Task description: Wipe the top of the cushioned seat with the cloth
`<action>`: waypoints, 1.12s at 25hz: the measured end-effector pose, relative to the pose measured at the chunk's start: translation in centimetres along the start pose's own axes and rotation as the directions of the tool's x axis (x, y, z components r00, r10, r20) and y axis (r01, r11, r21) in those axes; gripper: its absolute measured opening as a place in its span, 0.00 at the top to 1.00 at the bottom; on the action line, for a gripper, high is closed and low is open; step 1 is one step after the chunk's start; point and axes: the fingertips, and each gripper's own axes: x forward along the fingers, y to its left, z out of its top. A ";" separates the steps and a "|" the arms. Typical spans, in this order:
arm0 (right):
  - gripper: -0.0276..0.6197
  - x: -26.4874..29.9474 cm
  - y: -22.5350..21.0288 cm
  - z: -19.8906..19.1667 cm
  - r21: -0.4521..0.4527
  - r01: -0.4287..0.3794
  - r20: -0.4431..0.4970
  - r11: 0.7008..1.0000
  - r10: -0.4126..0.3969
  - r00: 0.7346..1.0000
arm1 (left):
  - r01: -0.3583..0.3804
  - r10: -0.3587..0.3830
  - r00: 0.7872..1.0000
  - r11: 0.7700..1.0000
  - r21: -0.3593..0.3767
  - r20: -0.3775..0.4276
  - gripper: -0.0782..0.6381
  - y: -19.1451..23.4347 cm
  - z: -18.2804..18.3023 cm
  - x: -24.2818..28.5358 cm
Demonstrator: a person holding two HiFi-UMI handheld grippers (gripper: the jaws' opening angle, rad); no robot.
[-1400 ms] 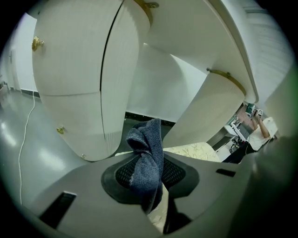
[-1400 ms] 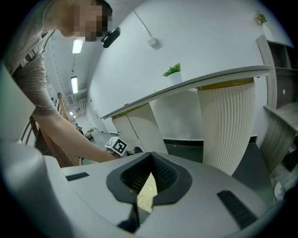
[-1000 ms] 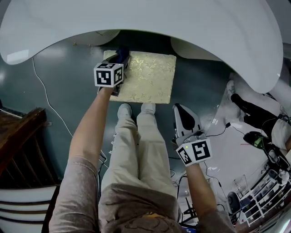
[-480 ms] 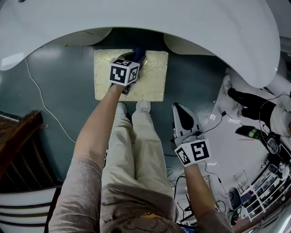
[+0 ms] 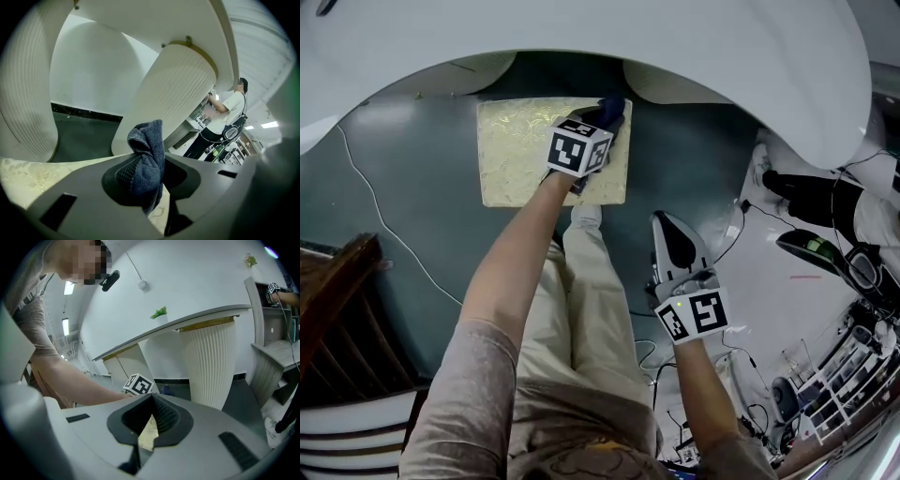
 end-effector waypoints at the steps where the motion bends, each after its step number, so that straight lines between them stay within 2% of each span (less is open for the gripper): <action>1: 0.95 -0.5 0.1 -0.2 0.000 0.003 0.001 1.000 -0.003 1.000 | 0.011 -0.011 1.000 1.000 0.005 -0.002 0.75 -0.9 -0.4 0.1; 6: 0.95 -1.8 0.4 0.0 0.000 0.014 0.010 1.000 -0.014 1.000 | 0.081 -0.081 0.997 0.997 -0.012 0.010 0.75 -4.3 -0.6 0.9; 10: 0.95 -2.7 1.3 -0.1 -0.009 0.016 0.016 1.000 -0.016 1.000 | 0.170 -0.165 0.984 0.984 -0.060 0.071 0.75 -7.0 0.0 -0.2; 14: 0.95 -3.0 1.6 -0.3 -0.014 0.012 0.014 1.000 -0.012 1.000 | 0.207 -0.198 0.972 0.976 -0.069 0.124 0.75 -8.1 0.8 -1.9; 22: 0.95 -1.9 2.8 -0.5 -0.033 -0.015 0.007 0.999 0.015 1.000 | 0.223 -0.206 0.955 0.973 -0.059 0.214 0.75 -6.7 2.5 -7.3; 28: 0.95 -0.1 3.2 -0.4 -0.031 -0.029 0.008 0.999 0.029 1.000 | 0.176 -0.154 0.959 0.982 -0.073 0.236 0.75 -3.2 1.7 -12.0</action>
